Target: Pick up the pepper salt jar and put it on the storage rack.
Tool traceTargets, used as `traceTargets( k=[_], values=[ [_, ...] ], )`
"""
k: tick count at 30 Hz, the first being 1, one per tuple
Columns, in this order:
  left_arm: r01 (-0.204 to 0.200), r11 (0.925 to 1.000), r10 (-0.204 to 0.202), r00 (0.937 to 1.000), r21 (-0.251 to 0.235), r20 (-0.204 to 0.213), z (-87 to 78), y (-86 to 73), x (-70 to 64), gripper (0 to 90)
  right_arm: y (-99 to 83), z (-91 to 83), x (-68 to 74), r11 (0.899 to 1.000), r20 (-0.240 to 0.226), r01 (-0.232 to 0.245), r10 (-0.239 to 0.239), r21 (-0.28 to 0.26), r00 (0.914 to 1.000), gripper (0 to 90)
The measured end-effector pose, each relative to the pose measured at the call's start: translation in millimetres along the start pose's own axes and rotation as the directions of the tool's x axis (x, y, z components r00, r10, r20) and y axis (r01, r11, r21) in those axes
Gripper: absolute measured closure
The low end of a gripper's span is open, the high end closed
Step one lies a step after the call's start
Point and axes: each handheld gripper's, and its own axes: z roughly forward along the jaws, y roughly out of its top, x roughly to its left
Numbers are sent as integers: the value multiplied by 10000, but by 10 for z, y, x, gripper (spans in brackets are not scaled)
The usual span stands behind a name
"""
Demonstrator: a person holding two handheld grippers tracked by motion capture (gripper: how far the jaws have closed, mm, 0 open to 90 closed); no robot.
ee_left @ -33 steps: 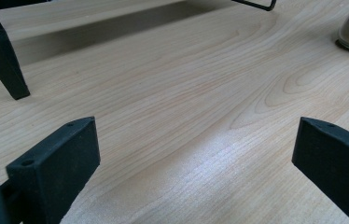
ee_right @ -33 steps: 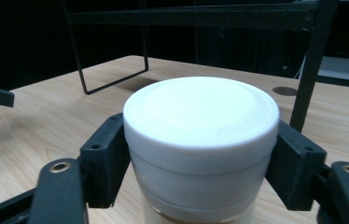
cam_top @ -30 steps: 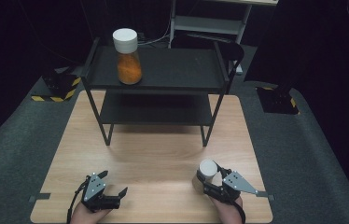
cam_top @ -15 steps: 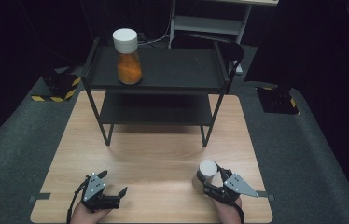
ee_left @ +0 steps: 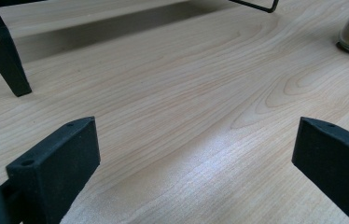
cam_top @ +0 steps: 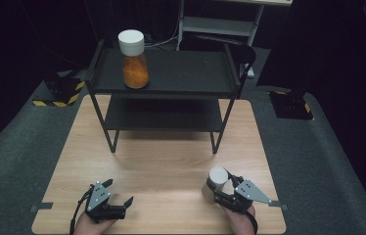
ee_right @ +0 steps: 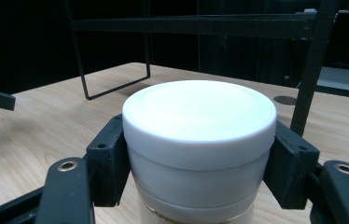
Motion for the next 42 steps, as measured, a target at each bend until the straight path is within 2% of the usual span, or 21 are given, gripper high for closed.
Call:
traceTargets(
  k=[10,18,24,33,39,42],
  values=[
    [-54,10000,54,10000,53,11,1,7,-14,9,295,-46,45,9997,74,180,-181,157,9998,337],
    [-195,9997,195,9998,157,24,2,22,-21,9,664,-59,50,9988,-140,438,-434,227,9990,337],
    [-172,9997,171,9999,165,25,2,23,-23,9,898,-42,74,9981,-99,614,-614,66,9981,337],
    [-225,9996,225,9997,162,21,1,23,-27,9,1201,23,70,9987,-131,500,-500,-57,9987,338],
    [-195,9997,194,9998,152,43,0,21,-21,9,1407,70,106,9965,8,792,-792,-250,9969,338],
    [-215,9997,214,9998,148,56,-1,20,-20,9,1511,100,93,9973,-45,654,-656,-328,9978,338]
  ],
)
